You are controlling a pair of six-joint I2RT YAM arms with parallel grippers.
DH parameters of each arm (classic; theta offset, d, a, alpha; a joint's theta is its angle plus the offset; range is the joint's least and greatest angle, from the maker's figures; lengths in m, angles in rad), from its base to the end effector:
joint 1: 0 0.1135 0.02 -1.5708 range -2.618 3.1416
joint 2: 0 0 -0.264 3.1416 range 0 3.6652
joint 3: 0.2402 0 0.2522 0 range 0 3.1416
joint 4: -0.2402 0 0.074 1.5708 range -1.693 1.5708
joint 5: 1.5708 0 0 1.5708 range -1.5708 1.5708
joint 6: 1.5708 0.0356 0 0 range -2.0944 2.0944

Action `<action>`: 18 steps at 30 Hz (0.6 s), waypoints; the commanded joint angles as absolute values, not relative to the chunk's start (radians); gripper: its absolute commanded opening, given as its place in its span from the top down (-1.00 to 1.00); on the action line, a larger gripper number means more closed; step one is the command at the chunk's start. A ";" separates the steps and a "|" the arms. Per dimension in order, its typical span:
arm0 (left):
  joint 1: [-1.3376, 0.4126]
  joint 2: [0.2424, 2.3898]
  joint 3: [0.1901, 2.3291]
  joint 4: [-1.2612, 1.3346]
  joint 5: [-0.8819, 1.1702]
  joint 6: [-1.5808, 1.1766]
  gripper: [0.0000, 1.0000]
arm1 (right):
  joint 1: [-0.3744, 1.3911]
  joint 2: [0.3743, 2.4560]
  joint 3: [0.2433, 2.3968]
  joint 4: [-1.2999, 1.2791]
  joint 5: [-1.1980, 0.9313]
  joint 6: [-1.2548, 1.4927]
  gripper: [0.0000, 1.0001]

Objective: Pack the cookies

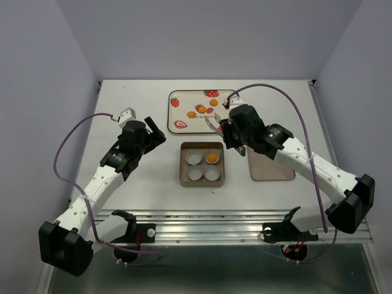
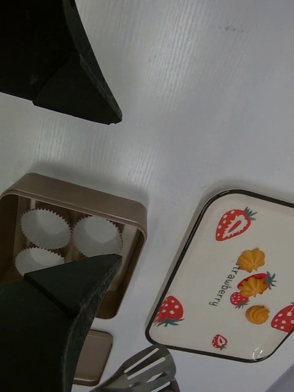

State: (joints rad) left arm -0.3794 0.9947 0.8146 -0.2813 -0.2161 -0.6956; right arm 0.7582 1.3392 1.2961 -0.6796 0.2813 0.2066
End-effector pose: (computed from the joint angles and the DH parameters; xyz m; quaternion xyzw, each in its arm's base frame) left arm 0.2121 -0.0764 0.3016 -0.1891 0.8256 -0.1893 0.4967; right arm 0.2158 0.1908 0.3483 -0.1902 0.8840 0.0758 0.4202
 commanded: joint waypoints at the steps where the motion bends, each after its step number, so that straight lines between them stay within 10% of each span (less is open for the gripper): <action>1: -0.382 1.028 0.871 -0.230 -0.247 -0.692 -0.98 | 0.689 1.419 1.393 -0.522 0.249 0.170 0.03; 18: -0.370 1.166 0.946 -0.204 -0.287 -0.672 -0.98 | 0.473 1.825 1.601 -0.423 0.127 0.081 -0.03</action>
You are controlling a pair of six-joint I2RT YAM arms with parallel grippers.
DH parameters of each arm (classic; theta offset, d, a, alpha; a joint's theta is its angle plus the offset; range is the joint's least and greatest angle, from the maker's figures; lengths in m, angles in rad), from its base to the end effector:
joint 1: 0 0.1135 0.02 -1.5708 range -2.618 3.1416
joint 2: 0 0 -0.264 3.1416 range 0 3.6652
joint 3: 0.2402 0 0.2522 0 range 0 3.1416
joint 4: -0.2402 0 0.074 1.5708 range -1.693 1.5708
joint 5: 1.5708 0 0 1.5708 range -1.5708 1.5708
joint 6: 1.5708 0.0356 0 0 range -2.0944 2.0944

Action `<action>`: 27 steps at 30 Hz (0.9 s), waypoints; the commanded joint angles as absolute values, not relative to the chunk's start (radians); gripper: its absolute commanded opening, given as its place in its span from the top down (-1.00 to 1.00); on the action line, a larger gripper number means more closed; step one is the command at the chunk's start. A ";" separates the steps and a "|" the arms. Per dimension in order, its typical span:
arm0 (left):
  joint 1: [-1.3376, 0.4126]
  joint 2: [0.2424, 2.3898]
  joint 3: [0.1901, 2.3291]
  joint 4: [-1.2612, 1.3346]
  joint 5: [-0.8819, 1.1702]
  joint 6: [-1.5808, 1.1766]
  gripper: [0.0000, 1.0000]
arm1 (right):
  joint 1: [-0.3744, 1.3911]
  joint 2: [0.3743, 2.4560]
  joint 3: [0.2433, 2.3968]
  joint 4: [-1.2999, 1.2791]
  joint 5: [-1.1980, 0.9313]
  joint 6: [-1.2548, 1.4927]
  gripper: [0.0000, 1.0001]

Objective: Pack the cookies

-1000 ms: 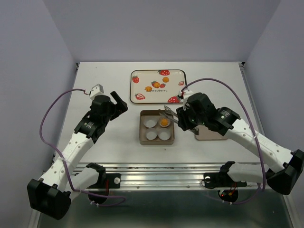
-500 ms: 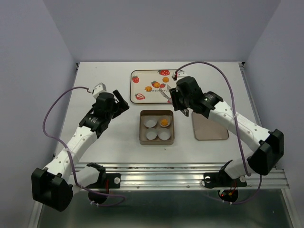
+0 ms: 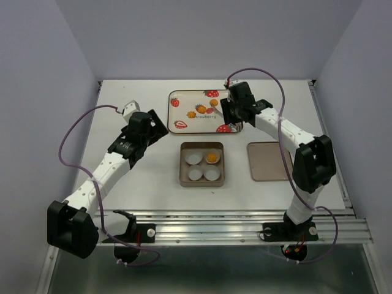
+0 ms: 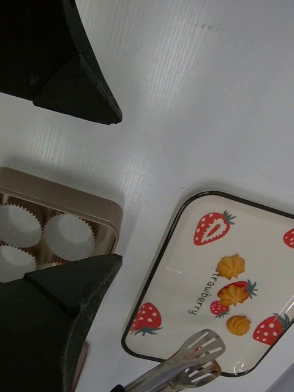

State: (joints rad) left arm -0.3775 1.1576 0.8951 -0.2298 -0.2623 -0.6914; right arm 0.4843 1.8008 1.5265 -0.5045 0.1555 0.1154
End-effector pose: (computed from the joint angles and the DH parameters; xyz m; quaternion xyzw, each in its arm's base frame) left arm 0.2466 -0.0879 0.2984 -0.1993 0.8298 -0.1627 0.4952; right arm 0.3654 0.1860 0.2853 -0.1392 0.9097 0.0451 0.3886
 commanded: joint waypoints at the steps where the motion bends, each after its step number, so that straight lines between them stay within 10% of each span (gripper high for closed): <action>1: -0.370 1.167 0.948 -0.204 -0.287 -0.672 -0.98 | 0.463 1.839 1.618 -0.423 0.117 0.080 -0.04; 27: -0.339 1.224 0.977 -0.213 -0.282 -0.664 -0.98 | 0.436 2.097 1.808 -0.423 0.155 0.083 -0.08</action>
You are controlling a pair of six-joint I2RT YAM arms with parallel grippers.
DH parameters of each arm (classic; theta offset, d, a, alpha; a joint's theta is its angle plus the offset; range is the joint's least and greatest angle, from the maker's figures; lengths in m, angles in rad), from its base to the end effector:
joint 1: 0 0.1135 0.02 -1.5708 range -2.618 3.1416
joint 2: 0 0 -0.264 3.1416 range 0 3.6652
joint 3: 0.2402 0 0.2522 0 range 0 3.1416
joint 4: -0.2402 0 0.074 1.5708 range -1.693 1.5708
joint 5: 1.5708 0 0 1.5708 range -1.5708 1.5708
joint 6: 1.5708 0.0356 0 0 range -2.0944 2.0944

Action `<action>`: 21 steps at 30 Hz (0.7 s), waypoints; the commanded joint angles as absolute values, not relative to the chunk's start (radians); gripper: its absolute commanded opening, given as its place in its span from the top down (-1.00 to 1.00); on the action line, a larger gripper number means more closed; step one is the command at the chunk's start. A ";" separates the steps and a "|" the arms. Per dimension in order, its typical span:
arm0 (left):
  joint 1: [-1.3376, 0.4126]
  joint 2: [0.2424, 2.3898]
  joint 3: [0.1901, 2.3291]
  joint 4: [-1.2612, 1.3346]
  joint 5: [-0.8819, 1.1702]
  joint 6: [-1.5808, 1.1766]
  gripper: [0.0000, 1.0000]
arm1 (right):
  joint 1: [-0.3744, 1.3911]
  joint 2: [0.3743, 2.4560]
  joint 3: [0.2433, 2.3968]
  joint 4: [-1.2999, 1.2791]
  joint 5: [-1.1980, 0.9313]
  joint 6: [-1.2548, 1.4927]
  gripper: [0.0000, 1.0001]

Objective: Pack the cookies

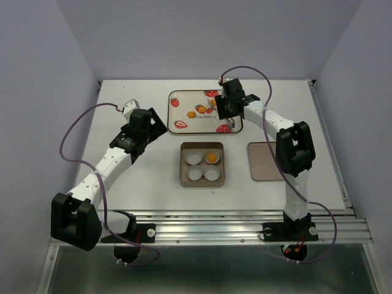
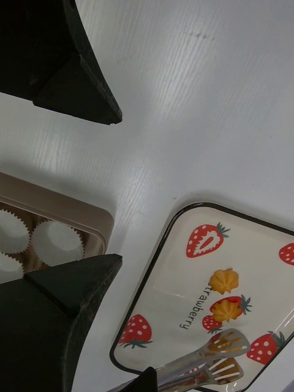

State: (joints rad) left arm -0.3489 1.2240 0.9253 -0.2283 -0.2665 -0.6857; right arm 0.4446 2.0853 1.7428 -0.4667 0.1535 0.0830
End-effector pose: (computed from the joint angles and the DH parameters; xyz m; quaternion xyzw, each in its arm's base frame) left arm 0.2623 -0.0854 0.2925 -0.2093 0.8359 -0.1443 0.4864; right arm 0.4322 0.1999 0.2385 -0.1384 0.9157 0.0279 0.3763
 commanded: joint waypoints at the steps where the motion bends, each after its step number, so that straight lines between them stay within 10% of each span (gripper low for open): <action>1: -0.339 1.224 0.979 -0.213 -0.282 -0.664 -0.98 | 0.436 2.103 1.813 -0.423 0.153 0.084 -0.08; 21: -0.333 1.226 0.980 -0.213 -0.268 -0.660 -0.98 | 0.436 2.091 1.802 -0.425 0.155 0.104 0.18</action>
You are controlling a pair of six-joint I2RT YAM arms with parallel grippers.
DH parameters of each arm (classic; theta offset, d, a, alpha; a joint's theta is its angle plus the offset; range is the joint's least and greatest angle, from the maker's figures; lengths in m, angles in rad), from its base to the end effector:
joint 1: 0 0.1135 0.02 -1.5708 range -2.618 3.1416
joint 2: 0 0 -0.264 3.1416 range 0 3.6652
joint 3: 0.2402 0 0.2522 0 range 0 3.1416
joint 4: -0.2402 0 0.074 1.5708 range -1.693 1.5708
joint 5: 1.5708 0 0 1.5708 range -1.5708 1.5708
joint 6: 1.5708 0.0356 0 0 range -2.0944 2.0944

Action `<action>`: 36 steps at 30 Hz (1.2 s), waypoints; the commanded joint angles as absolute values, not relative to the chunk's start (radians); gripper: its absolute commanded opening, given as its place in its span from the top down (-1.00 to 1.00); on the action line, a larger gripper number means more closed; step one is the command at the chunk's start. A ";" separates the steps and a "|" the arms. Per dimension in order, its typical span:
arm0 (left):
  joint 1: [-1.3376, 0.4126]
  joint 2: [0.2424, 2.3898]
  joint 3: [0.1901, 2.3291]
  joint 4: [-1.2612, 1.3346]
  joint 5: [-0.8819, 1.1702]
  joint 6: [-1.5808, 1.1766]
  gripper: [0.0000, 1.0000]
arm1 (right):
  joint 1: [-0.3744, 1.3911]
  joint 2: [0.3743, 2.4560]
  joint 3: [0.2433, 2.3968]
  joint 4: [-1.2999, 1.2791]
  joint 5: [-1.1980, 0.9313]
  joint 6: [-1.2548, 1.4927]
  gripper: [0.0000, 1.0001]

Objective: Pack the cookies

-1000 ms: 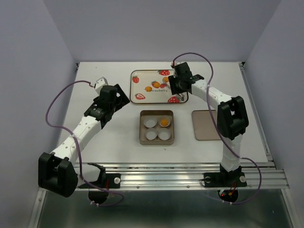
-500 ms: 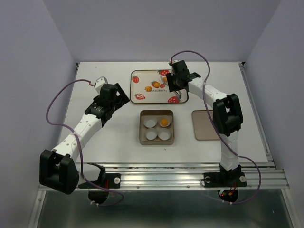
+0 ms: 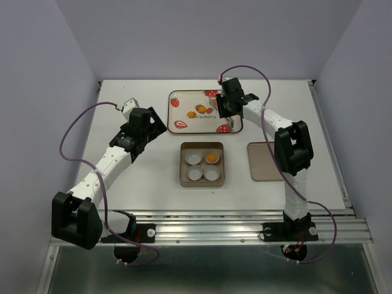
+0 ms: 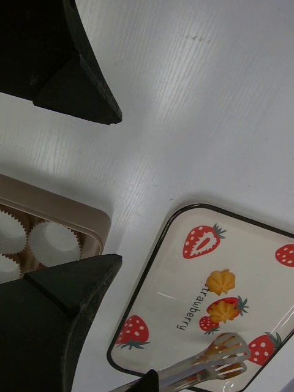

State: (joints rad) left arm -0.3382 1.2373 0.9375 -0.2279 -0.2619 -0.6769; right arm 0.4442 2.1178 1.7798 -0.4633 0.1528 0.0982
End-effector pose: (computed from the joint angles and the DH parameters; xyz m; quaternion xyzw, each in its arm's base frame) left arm 0.2662 -0.0839 0.2934 -0.2090 0.8364 -0.1411 0.4867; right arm 0.4396 0.2032 0.2359 -0.1309 0.9153 0.0321 0.3795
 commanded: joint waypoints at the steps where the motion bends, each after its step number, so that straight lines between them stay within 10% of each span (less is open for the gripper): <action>1: -0.333 1.226 0.980 -0.213 -0.268 -0.660 -0.98 | 0.436 2.080 1.801 -0.426 0.152 0.104 0.21; 22: -0.334 1.160 0.928 -0.193 -0.204 -0.676 -0.98 | 0.436 1.729 1.499 -0.357 0.018 0.084 0.35; 36: -0.336 1.082 0.854 -0.187 -0.137 -0.677 -0.98 | 0.730 1.393 1.207 -0.363 0.009 0.090 0.35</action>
State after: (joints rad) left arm -0.3382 1.1358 0.8787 -0.2115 -0.1570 -0.6815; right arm 0.6632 1.4761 1.2270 -0.4122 0.0410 0.0830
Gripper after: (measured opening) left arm 0.989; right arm 0.396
